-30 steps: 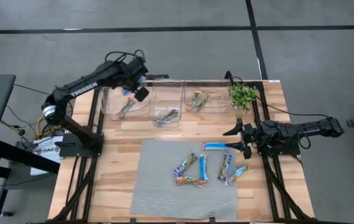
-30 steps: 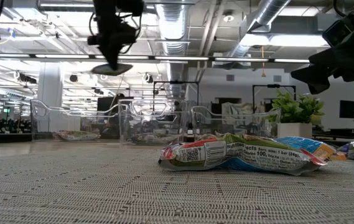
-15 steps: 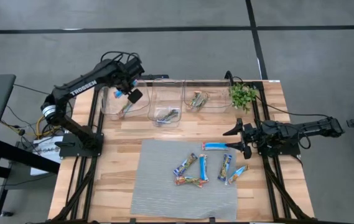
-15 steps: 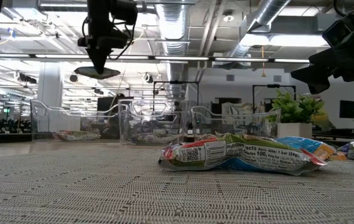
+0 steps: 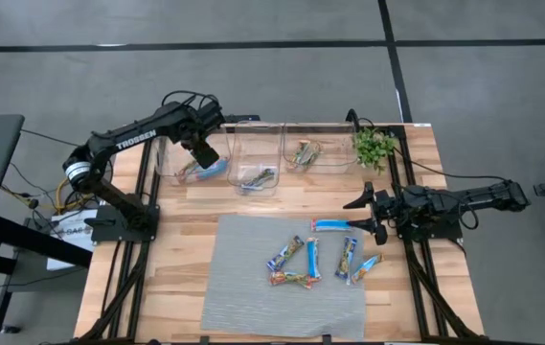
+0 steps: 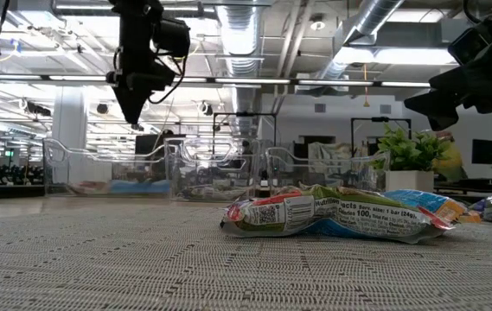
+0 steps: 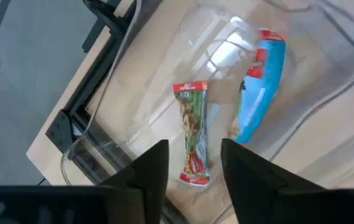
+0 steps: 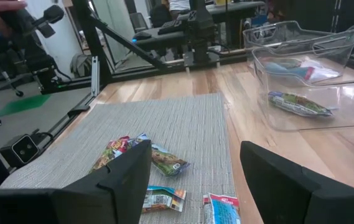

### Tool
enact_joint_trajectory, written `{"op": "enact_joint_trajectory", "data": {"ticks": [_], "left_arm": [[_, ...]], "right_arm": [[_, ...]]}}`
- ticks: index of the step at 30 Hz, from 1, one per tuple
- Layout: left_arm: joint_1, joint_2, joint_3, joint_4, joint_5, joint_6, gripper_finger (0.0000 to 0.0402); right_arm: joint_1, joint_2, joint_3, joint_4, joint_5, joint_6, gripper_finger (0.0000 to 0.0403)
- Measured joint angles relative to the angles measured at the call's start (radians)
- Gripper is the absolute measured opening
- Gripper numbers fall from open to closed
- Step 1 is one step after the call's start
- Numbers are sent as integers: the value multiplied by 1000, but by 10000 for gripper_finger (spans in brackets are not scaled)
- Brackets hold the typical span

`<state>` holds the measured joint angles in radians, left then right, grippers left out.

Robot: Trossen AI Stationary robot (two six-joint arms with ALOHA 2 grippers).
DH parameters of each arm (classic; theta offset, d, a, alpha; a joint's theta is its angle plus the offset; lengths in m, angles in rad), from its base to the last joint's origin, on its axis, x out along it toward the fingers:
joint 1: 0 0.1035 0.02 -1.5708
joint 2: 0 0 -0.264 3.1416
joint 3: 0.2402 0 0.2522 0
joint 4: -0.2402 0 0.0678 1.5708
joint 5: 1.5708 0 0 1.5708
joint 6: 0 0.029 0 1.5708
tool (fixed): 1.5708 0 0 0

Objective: Pick and place Granola Bars by type
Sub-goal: Put the left blue granola bar into the middle transparent bin

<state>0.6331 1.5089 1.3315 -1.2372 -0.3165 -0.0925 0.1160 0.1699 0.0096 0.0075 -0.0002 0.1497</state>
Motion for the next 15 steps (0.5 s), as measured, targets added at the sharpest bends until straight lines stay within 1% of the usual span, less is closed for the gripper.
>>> {"op": "enact_joint_trajectory", "data": {"ticks": [5,11,15], "left_arm": [[-11,0,-1,19,-3,0,159],[-38,0,30,33,34,-5,153],[-78,-3,87,63,59,-30,144]], "right_arm": [[0,0,0,0,0,0,240],[0,0,0,0,0,0,240],[0,0,0,0,0,0,240]]}}
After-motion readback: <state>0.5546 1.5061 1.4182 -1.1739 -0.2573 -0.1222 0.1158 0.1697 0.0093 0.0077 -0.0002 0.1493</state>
